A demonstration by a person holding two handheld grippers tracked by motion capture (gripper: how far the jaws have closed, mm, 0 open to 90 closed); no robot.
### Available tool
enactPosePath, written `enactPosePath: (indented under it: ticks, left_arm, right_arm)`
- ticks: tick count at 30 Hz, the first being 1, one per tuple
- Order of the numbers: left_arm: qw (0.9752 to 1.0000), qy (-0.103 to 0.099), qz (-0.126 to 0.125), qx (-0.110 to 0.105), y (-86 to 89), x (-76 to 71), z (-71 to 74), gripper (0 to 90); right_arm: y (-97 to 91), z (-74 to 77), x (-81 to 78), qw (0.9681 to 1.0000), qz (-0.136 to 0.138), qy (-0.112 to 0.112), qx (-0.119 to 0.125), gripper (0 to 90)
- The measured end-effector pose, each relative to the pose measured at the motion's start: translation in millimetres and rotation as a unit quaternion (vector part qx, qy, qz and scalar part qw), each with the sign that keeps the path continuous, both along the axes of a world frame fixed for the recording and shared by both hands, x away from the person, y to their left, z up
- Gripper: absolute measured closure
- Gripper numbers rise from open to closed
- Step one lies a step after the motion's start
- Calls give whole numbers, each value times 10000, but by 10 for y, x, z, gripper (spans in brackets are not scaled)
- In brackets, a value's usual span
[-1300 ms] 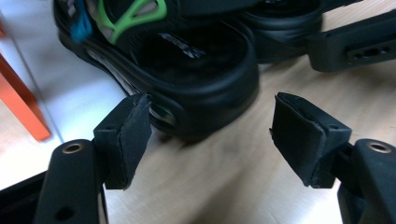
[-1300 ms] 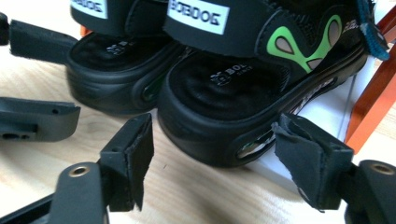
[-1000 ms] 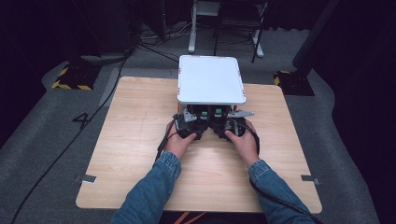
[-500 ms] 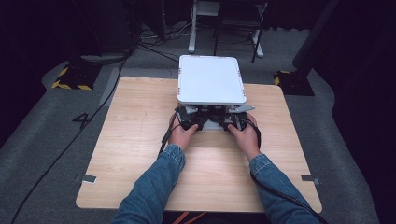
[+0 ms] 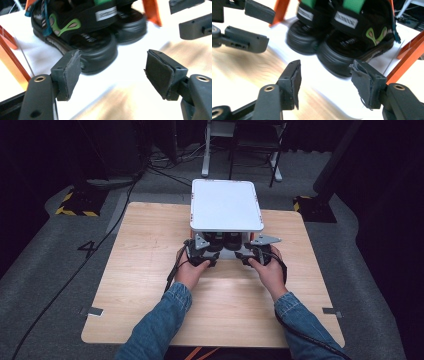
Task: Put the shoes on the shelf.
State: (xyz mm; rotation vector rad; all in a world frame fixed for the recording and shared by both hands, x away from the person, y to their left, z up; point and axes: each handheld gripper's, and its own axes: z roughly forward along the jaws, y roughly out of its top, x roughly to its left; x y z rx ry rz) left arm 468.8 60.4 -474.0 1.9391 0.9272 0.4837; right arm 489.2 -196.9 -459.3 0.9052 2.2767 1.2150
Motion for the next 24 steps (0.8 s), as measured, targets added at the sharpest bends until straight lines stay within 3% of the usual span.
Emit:
enactPosePath:
  ticks: [6, 10, 14, 19, 22, 24]
  left_arm:
    - [9996, -97, -258, -110, 51, -349, 258, 251]
    - [9993, -120, -334, 82, 152, -535, 413, 221]
    - [9992, 9, -363, 181, 322, -675, 511, 196]
    - [9993, 150, -335, 66, 577, -822, 578, 183]
    - [9995, 77, -184, 227, 774, -865, 574, 183]
    - [9994, 139, -46, 304, 927, -883, 532, 183]
  right_arm:
    - [-77, 233, -239, 9997, 223, -49, 130, 358]
    - [-203, 364, -369, 9991, 203, 69, 372, 333]
    - [-353, 467, -460, 9984, 136, 156, 519, 332]
    - [-553, 617, -563, 9987, 24, 54, 507, 319]
    - [-716, 663, -620, 9985, -112, 124, 522, 298]
    - [-825, 643, -635, 9987, -163, 235, 423, 272]
